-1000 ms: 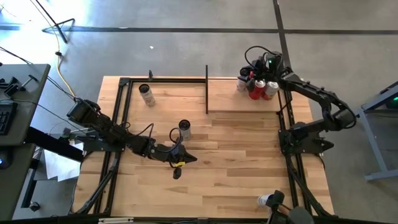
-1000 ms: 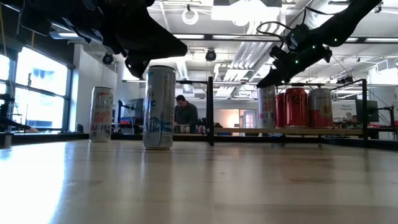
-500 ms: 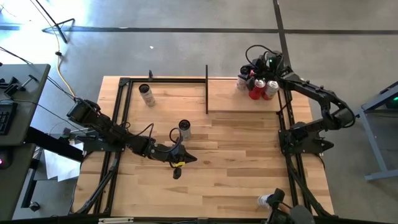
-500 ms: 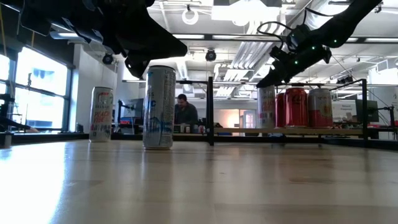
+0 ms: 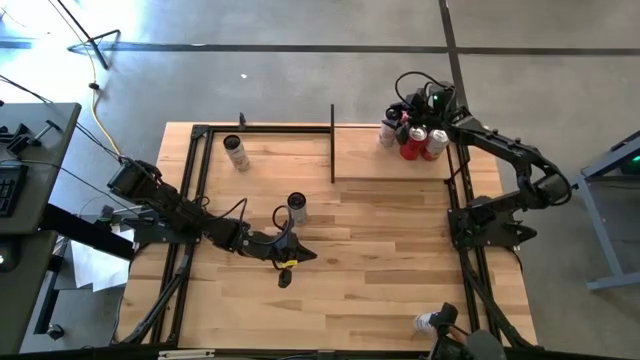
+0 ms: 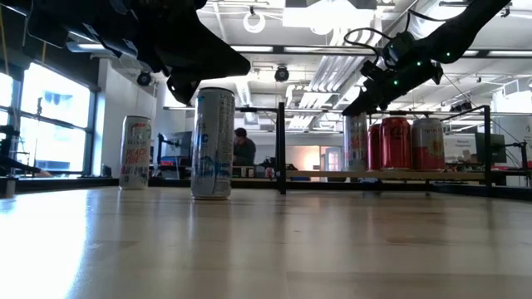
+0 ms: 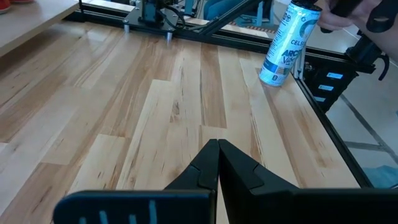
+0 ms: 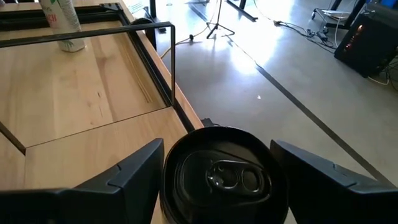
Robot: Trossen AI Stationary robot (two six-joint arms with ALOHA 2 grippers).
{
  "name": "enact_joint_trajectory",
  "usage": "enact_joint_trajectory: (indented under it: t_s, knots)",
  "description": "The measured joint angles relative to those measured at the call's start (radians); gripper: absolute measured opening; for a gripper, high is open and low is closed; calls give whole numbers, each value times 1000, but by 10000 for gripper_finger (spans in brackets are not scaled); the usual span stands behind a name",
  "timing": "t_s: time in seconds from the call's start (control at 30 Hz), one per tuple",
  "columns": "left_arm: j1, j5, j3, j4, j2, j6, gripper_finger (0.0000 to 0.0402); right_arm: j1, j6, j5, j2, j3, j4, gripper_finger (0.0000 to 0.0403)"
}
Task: Place canned beverage on shelf
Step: Put the bottom peach vibe soda can on the shelf
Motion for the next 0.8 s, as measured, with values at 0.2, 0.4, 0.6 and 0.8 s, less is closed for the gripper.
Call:
enact_joint_trajectory:
  t_s: [0.2,0.4,0.6,0.8]
  knots:
    - [0,0,0,0,0,0,0,0,10,6,0,0,1,278]
    - [0,0,0,0,0,0,0,0,19,15,0,0,6,279]
    - [0,0,0,0,0,0,0,0,22,18,-4,0,34,280]
    - [0,0,0,0,0,2,0,0,27,35,-62,0,37,280]
